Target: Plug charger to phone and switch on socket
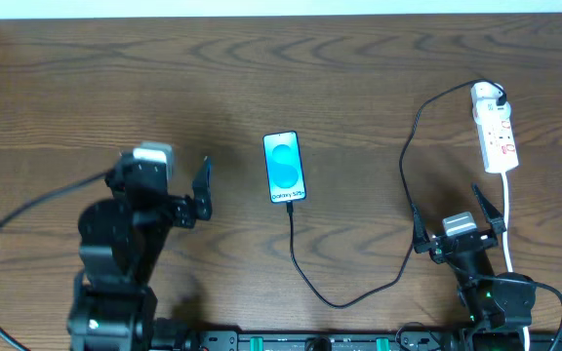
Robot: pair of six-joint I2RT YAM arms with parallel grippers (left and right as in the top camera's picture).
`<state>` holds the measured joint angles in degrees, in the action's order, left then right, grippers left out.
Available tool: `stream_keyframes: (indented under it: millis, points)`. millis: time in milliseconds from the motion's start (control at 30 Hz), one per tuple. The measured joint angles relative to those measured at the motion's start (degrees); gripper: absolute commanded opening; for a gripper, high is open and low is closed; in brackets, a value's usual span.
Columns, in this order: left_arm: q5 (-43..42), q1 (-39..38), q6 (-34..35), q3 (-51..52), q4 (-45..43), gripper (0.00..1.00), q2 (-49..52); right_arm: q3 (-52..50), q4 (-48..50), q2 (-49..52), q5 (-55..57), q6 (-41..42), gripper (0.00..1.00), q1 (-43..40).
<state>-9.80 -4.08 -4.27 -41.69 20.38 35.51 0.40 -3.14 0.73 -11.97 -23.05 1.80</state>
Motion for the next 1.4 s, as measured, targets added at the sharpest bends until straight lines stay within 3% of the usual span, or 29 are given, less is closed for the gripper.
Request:
stream_keyframes:
  millis: [233,567,967,1400]
  points:
    - [1.4,0.0,-4.3,13.8,-11.0,0.96,-8.8,0.0,0.0,0.0,0.0,0.0,0.99,0.0]
    - [2.5,2.8,-5.2,26.9,-14.3,0.96,-21.9,0.0,0.0,0.0,0.0,0.0,0.99,0.0]
    - [3.9,3.2,-6.5,37.6,-18.7,0.96,-32.1,0.0,0.0,0.0,0.0,0.0,0.99,0.0]
    - [5.9,3.2,-6.7,40.4,-18.5,0.96,-34.9,0.0,0.0,0.0,0.0,0.0,0.99,0.0]
